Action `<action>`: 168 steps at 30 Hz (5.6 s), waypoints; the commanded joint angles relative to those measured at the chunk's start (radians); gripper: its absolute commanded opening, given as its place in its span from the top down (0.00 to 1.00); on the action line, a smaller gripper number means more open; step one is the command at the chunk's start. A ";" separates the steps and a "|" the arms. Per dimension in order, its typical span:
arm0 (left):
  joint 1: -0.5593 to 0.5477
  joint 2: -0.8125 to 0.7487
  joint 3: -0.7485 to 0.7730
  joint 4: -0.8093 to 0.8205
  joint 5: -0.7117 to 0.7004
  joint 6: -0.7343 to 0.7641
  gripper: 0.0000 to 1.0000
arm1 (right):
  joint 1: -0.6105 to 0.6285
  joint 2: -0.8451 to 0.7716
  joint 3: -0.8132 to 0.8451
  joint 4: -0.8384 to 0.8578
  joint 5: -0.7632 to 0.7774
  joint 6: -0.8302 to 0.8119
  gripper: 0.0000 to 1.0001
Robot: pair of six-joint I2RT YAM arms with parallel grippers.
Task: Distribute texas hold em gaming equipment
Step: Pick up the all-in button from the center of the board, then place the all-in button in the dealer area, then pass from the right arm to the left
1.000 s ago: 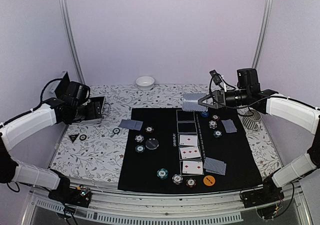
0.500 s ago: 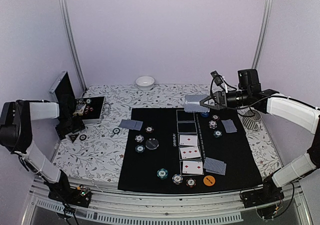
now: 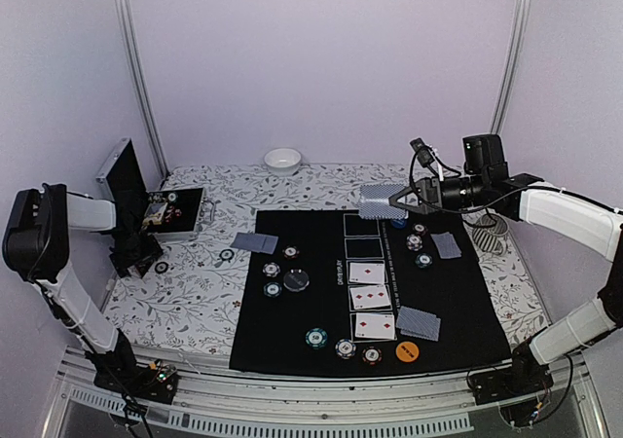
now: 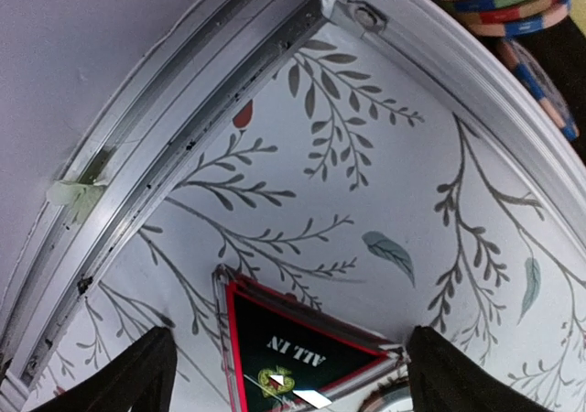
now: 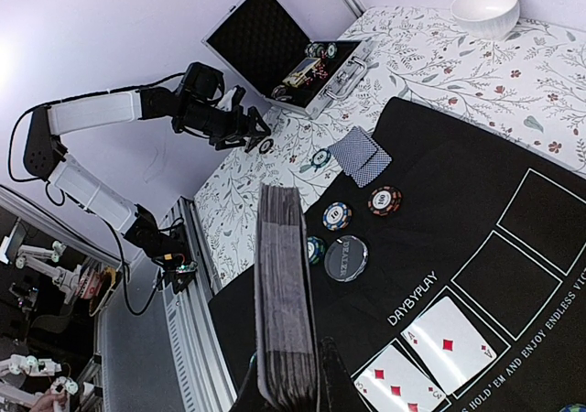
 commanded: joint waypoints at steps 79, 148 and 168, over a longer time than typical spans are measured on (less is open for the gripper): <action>-0.047 -0.057 -0.085 -0.009 -0.004 0.082 0.52 | -0.018 -0.034 0.023 -0.018 -0.036 -0.027 0.98; -1.105 0.071 0.448 0.489 -0.028 0.795 0.02 | -0.123 -0.125 0.037 -0.090 -0.091 -0.005 0.98; -1.351 -0.492 -0.194 1.041 0.171 1.235 0.02 | 0.314 0.028 0.106 0.160 -0.286 0.219 0.98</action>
